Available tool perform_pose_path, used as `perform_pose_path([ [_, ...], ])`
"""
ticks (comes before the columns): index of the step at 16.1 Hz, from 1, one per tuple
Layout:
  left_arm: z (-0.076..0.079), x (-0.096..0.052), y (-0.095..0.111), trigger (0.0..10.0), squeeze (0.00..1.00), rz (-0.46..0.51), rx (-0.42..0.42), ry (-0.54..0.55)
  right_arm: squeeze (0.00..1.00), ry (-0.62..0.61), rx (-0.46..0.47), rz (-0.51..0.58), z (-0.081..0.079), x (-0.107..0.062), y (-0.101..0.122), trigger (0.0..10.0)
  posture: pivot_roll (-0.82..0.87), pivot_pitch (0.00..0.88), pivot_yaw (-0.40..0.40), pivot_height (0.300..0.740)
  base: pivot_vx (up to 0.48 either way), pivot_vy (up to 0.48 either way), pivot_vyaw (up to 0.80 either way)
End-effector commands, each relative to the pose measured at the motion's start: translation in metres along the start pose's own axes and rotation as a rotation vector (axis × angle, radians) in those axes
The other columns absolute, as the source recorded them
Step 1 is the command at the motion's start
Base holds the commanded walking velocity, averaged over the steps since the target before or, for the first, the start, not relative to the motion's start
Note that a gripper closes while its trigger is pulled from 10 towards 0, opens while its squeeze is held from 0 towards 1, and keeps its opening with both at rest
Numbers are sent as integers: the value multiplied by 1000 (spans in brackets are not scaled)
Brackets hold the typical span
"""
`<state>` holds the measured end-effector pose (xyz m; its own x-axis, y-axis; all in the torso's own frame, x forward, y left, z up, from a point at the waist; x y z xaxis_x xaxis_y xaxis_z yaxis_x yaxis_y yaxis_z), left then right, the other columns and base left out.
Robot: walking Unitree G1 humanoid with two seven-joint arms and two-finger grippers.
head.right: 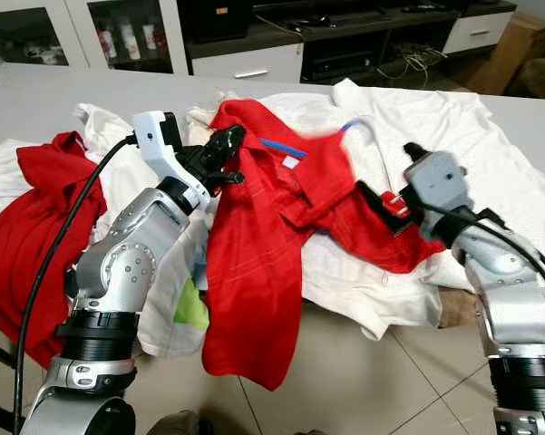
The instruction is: Hang hanger
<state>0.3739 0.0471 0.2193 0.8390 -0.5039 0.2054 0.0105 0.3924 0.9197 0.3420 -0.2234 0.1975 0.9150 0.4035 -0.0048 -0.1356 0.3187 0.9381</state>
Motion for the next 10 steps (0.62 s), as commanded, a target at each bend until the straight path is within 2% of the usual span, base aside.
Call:
perform_pose_path([
  [1, 3, 2, 2, 0, 0, 6, 17, -11, 0, 1, 22, 66, 5, -1, 17, 10000, 48, 0, 24, 740, 0, 0, 0],
  [4, 2, 3, 3, 0, 0, 5, 19, -11, 0, 21, 99, 159, 9, -6, 39, 10000, 47, 0, 27, 740, 0, 0, 0],
  [7, 2, 3, 3, 0, 0, 5, 21, -12, 0, 61, 156, 174, 5, -5, 42, 10000, 48, 0, 26, 740, 0, 0, 0],
  [9, 3, 3, 9, 0, 0, 44, 33, -15, 0, 68, 184, 155, 1, 7, 40, 10000, 50, 0, 25, 740, 0, 0, 0],
  [10, 4, 2, 14, 0, 0, 80, 37, -21, 0, 111, 139, 140, -9, 18, 41, 10000, 54, 0, 22, 740, 0, 0, 0],
])
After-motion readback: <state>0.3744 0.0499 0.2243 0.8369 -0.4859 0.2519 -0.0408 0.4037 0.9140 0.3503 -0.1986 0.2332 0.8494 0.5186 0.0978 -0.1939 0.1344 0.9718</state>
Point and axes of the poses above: a point about 5 cm out from each wrist's last joint towards the gripper, its own x axis pointing out of the wrist towards the gripper, its own y axis along the axis of the wrist's last joint, z = x × y, the point moved 5 cm from there along x, pointing out of the wrist towards the gripper, and after that the axes turned 6 degrees about x, right-handed, at the moved point
